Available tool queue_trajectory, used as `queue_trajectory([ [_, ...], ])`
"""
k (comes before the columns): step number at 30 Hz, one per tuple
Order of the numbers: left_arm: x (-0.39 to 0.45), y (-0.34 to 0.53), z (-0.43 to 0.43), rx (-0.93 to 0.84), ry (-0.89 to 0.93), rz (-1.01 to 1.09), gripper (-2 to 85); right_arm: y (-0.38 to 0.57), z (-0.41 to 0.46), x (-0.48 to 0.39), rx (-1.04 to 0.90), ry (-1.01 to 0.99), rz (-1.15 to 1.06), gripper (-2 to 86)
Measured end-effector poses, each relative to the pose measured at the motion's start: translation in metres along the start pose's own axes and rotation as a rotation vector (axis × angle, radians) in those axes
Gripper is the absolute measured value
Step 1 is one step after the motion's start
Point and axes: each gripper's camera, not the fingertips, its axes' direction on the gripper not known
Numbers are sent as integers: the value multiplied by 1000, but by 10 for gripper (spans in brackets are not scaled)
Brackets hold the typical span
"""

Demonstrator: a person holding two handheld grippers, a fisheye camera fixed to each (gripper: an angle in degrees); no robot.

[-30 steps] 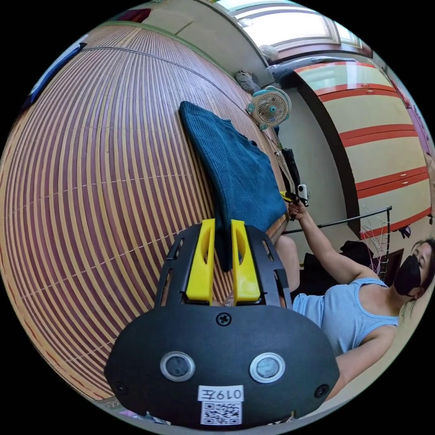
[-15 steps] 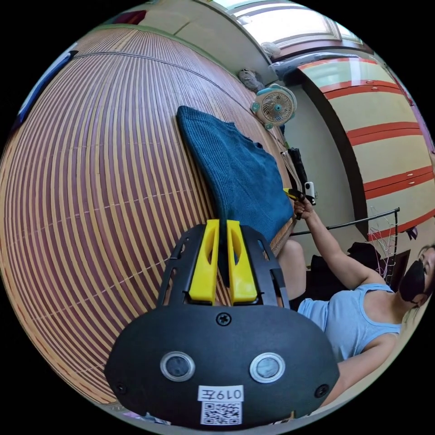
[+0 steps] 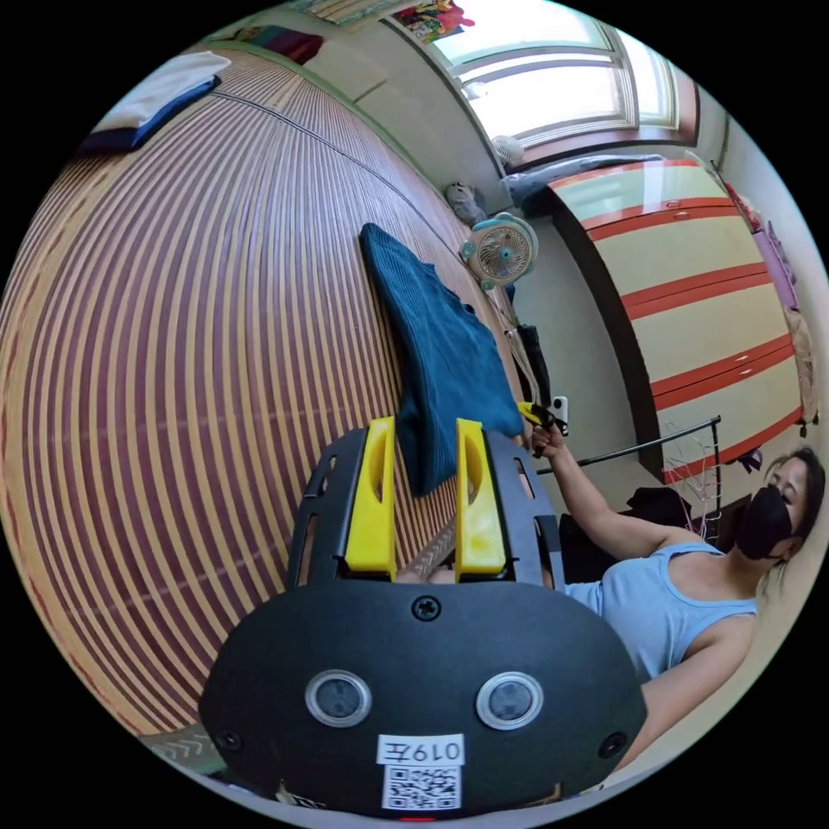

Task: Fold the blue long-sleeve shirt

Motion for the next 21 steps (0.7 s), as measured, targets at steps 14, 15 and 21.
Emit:
queue_trajectory([
  [14, 29, 75, 44, -35, -82, 121, 87, 85, 42, -38, -39, -63, -94, 74],
  [15, 30, 76, 46, -38, -86, 123, 86, 86, 44, -39, -37, -64, -97, 74],
  [21, 42, 88, 74, -59, -78, 160, 71, 96, 70, -61, -47, -73, -124, 70],
])
